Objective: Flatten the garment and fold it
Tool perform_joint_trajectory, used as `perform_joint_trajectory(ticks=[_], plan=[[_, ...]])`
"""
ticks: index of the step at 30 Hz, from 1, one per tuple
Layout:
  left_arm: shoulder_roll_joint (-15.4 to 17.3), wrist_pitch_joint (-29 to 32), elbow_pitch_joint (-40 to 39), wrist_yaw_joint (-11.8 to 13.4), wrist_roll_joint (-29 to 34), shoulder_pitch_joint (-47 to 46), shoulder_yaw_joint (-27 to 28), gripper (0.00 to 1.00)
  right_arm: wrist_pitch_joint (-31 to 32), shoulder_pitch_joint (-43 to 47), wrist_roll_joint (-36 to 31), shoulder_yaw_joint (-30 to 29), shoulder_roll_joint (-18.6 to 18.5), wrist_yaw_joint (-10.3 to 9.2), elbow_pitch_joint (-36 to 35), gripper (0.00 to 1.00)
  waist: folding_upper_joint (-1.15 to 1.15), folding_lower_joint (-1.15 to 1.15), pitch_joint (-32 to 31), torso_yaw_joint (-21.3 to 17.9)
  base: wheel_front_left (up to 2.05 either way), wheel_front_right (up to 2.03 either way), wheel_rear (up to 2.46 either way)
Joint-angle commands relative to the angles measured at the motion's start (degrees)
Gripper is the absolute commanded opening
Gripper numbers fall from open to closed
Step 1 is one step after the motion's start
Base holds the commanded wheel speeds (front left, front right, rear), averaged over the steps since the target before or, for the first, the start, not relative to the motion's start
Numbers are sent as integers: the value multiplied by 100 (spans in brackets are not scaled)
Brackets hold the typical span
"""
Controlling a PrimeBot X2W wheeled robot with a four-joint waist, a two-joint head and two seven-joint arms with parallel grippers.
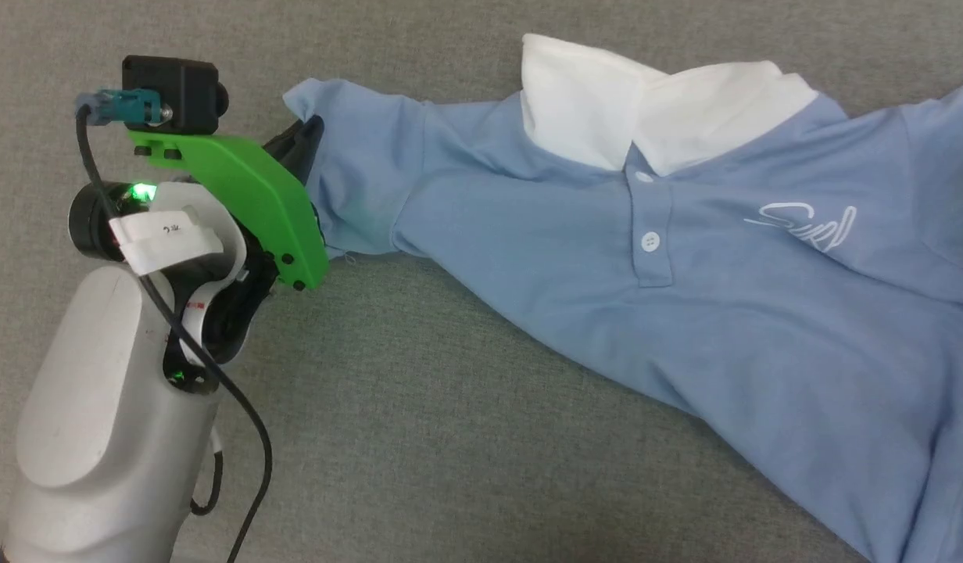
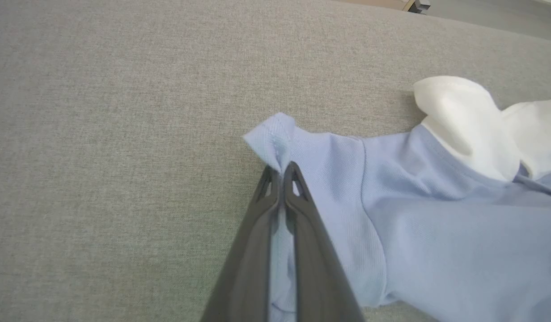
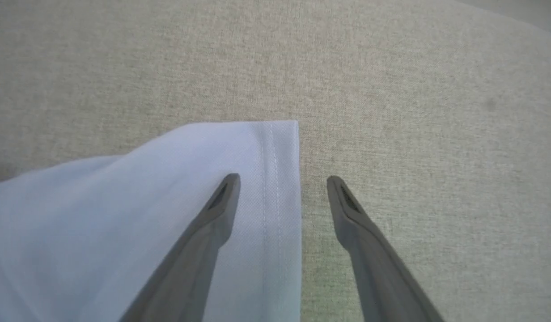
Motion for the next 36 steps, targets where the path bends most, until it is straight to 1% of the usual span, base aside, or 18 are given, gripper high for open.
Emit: perform_joint_trajectory(ticks=[1,3,5,6,11,14,18,23,28,33,36], plan=[[13,30,-59,45,53,-50,-14,0,34,-55,-49,-38,41,-8,57,100,0,0,103,48,0,0,0],[22,51,-111,74,66,-28,-25,0,81,-76,-91,-123,88,-8,150,100,0,0,130,46,0,0,0],[34,67,-151,106,87,-15,-31,0,155,-131,-168,-277,200,-8,238,11,0,0,137,31,0,0,0],[41,79,-172,128,100,-12,-34,0,184,-170,-193,-347,266,-8,269,0,0,0,133,15,0,0,0],[67,95,-204,205,106,28,-2,0,58,-293,-238,-436,399,-8,355,0,0,0,-5,-100,0,0,0],[65,4,-155,252,89,37,82,0,-258,-374,-172,-424,464,-8,385,0,0,0,-189,-210,0,0,0],[79,-168,-24,271,132,-61,163,0,-764,-524,19,-252,547,-8,400,0,0,0,-551,-404,0,0,0],[121,-415,204,254,232,-348,258,0,-1329,-836,298,158,549,-8,376,0,0,0,-1085,-678,0,0,0],[219,-543,527,244,423,-930,300,0,-1883,-1430,490,642,483,-8,467,0,0,0,-1621,-945,0,0,0],[275,-394,896,157,569,-1656,185,0,-2187,-2132,545,1100,460,-8,772,0,0,0,-2035,-1129,0,0,0],[279,-335,1057,162,632,-2088,175,0,-2310,-2539,540,1306,496,-8,971,0,0,0,-2190,-1226,0,0,0]])
